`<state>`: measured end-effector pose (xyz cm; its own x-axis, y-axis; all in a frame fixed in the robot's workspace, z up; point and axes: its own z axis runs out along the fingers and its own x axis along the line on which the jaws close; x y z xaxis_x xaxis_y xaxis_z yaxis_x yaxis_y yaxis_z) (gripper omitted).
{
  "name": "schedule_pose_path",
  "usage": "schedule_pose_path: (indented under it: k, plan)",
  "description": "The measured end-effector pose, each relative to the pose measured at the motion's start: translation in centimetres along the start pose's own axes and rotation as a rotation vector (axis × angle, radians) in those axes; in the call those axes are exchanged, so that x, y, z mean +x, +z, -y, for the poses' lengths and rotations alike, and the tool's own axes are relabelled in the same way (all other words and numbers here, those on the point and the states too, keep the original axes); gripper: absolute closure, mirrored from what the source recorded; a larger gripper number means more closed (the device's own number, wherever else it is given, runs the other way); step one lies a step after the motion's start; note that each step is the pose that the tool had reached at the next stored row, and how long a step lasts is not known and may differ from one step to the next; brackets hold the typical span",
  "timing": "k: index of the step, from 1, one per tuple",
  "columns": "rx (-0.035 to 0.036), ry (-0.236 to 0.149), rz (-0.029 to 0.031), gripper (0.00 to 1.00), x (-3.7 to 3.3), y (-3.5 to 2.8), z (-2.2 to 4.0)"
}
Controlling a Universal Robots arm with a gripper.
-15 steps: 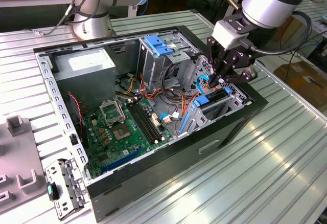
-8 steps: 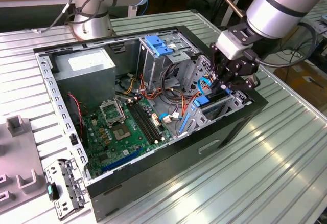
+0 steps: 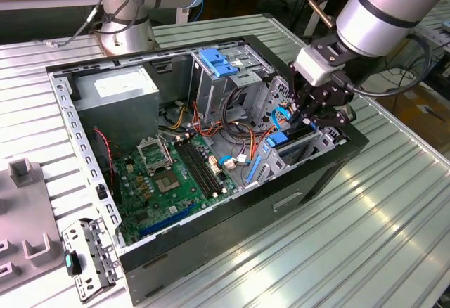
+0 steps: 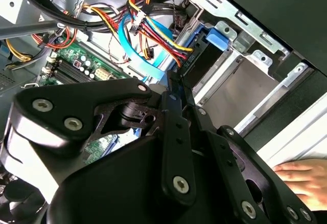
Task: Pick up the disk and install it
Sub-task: 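Insert the second disk wire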
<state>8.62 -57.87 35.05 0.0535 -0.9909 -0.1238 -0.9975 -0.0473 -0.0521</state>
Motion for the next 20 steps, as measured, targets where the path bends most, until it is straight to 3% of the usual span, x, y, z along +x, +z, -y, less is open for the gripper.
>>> schedule_pose_path:
  k: [12, 20]
  plan:
    - [0.0053, 0.002, -0.0003, 0.84, 0.03, 0.31, -0.02]
    - [0.0092, 0.033, -0.0016, 0.84, 0.07, 0.53, -0.02]
